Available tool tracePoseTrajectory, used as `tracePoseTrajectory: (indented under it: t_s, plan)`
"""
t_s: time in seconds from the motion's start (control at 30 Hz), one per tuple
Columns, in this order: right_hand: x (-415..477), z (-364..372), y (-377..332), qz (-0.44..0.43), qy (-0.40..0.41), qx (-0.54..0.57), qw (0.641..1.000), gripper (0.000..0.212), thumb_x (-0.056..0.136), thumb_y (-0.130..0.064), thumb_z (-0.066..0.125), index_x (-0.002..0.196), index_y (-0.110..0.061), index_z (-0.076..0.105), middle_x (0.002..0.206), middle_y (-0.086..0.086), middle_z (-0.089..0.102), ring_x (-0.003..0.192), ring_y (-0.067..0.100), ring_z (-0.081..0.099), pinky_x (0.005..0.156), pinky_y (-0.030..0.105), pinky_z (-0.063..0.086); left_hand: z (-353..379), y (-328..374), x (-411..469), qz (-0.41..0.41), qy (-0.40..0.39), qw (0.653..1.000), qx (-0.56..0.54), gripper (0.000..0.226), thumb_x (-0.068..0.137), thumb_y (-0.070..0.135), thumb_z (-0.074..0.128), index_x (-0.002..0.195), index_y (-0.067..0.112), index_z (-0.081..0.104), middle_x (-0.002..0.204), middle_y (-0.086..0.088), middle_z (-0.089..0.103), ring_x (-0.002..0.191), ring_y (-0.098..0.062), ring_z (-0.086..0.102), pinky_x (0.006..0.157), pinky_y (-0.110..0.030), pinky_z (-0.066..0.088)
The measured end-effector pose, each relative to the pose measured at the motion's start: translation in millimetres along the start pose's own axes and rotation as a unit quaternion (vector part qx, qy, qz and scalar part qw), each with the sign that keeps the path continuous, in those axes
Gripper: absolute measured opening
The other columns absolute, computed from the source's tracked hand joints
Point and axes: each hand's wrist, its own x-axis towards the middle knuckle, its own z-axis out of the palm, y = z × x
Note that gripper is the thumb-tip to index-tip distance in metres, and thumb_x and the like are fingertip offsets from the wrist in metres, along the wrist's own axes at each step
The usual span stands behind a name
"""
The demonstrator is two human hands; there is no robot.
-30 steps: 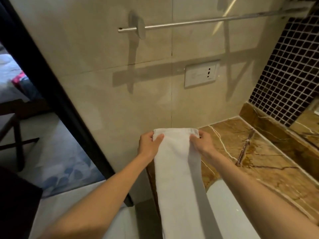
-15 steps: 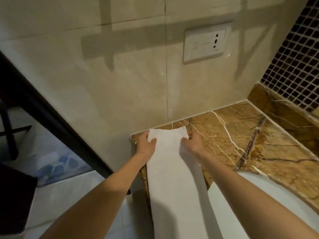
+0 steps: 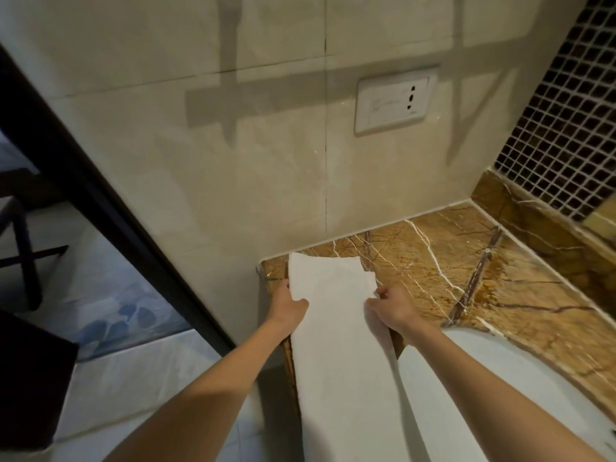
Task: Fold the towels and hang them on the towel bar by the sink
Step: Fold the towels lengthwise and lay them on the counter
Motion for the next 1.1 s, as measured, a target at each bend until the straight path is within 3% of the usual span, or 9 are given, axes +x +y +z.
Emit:
tracePoseTrajectory:
  t_s: [0.17, 0.27, 0.37, 0.5, 0.57, 0.7, 0.87, 1.1]
  plan:
    - [-40, -2, 21, 0.013, 0.006, 0.021, 1.0, 0.02, 0.086, -0.008, 0.061, 0.104, -0.002, 0.062, 0.1, 0.012, 0.065, 0.098, 0.03, 0.061, 0.086, 0.038, 0.049, 6, -16, -48, -0.035, 0.009, 0.998, -0.041, 0.03, 0.086, 0.0, 0.054, 0.107, 0.019, 0.045, 0.092, 0.006, 0.061, 0.086, -0.014, 0.062, 0.06, -0.022, 0.049]
    - [-63, -5, 32, 0.013, -0.001, 0.046, 0.999, 0.004, 0.085, -0.006, 0.06, 0.088, -0.005, 0.061, 0.086, 0.009, 0.065, 0.087, 0.028, 0.061, 0.076, 0.034, 0.047, 12, -29, -79, -0.058, 0.0, 0.997, -0.057, 0.026, 0.087, 0.001, 0.052, 0.106, 0.017, 0.047, 0.094, 0.004, 0.06, 0.087, -0.013, 0.061, 0.063, -0.02, 0.049]
    - [-87, -8, 45, 0.03, -0.022, 0.056, 0.998, 0.004, 0.086, -0.009, 0.059, 0.088, -0.009, 0.062, 0.089, 0.01, 0.067, 0.085, 0.025, 0.062, 0.072, 0.032, 0.045, 14, -39, -106, -0.088, -0.008, 0.994, -0.066, 0.023, 0.088, 0.002, 0.051, 0.108, 0.014, 0.05, 0.097, 0.0, 0.062, 0.088, -0.016, 0.061, 0.066, -0.022, 0.05]
    - [-122, -7, 67, 0.066, -0.046, 0.056, 0.995, 0.025, 0.091, -0.019, 0.058, 0.114, -0.013, 0.049, 0.109, 0.011, 0.06, 0.1, 0.026, 0.061, 0.082, 0.035, 0.049, 15, -54, -139, -0.142, -0.015, 0.987, -0.075, 0.025, 0.087, 0.004, 0.051, 0.112, 0.006, 0.054, 0.102, -0.011, 0.065, 0.088, -0.023, 0.063, 0.057, -0.026, 0.05]
    - [-139, -4, 79, 0.076, -0.047, 0.049, 0.995, 0.03, 0.091, -0.022, 0.058, 0.117, -0.012, 0.047, 0.106, 0.01, 0.06, 0.095, 0.023, 0.061, 0.076, 0.031, 0.05, 15, -61, -152, -0.146, -0.021, 0.986, -0.077, 0.024, 0.088, 0.006, 0.051, 0.111, 0.006, 0.056, 0.101, -0.012, 0.066, 0.086, -0.023, 0.064, 0.053, -0.025, 0.049]
    - [-171, -3, 97, 0.098, -0.032, 0.07, 0.992, 0.021, 0.089, -0.019, 0.059, 0.106, -0.007, 0.055, 0.089, 0.008, 0.066, 0.076, 0.02, 0.063, 0.062, 0.027, 0.05, 17, -73, -171, -0.154, -0.046, 0.984, -0.083, 0.022, 0.087, 0.004, 0.051, 0.108, 0.001, 0.057, 0.101, -0.017, 0.067, 0.091, -0.031, 0.066, 0.062, -0.035, 0.056]
    - [-207, -3, 120, 0.109, -0.016, 0.082, 0.99, 0.017, 0.089, -0.019, 0.059, 0.095, -0.004, 0.06, 0.073, 0.006, 0.065, 0.059, 0.017, 0.06, 0.051, 0.023, 0.046, 18, -91, -206, -0.174, -0.082, 0.975, -0.114, 0.009, 0.089, 0.005, 0.056, 0.097, 0.002, 0.056, 0.09, -0.015, 0.069, 0.075, -0.025, 0.068, 0.049, -0.031, 0.054]
    - [-250, -12, 147, 0.102, -0.035, 0.024, 0.994, 0.023, 0.085, -0.029, 0.059, 0.071, -0.017, 0.046, 0.062, 0.0, 0.048, 0.055, 0.014, 0.044, 0.054, 0.023, 0.037, 23, -113, -254, -0.214, -0.197, 0.947, -0.136, 0.021, 0.09, 0.009, 0.061, 0.108, -0.001, 0.058, 0.087, -0.015, 0.074, 0.072, -0.026, 0.072, 0.049, -0.032, 0.054]
